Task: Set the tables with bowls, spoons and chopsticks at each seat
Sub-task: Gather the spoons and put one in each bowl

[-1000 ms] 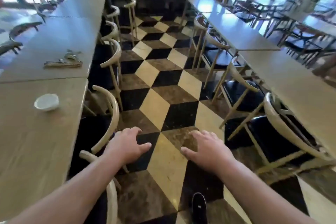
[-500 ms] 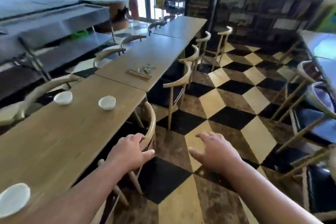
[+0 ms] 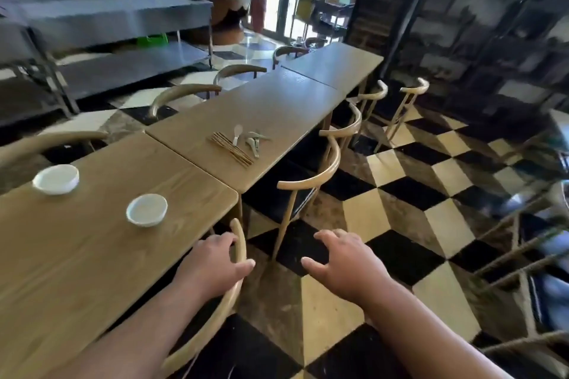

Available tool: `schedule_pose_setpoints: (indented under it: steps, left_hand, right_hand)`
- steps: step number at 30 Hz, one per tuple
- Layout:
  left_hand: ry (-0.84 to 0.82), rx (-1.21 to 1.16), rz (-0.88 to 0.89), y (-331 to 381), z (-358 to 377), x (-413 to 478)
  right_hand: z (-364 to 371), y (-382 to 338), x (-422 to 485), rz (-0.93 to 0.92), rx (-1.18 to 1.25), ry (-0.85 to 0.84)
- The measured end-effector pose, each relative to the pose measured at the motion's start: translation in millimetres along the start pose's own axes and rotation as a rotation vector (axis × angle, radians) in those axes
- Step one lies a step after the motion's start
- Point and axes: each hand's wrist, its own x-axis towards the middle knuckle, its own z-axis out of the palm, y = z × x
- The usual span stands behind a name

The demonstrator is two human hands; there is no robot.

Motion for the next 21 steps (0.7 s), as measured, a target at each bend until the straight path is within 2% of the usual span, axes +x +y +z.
schedule_pose_setpoints:
  steps: [5,8,21]
  left_hand:
    - [0.01,-0.061,-0.052,14.7,-47.0,101.2]
    - [0.025,-0.01,-0.046,22.8,-76.5,151.7]
    - [0.099,-0.063,-0.207,13.4,-123.3,295.9]
  right_hand:
    - [-39.4,-0.9,104.2,-0.014,-0.009,-0.027]
    - [-59.4,-6.4,157.3,-0.042,-0.023,-0.021]
    - [-102.9,-30.3,363.2,-0.246,-0.05,-0.084]
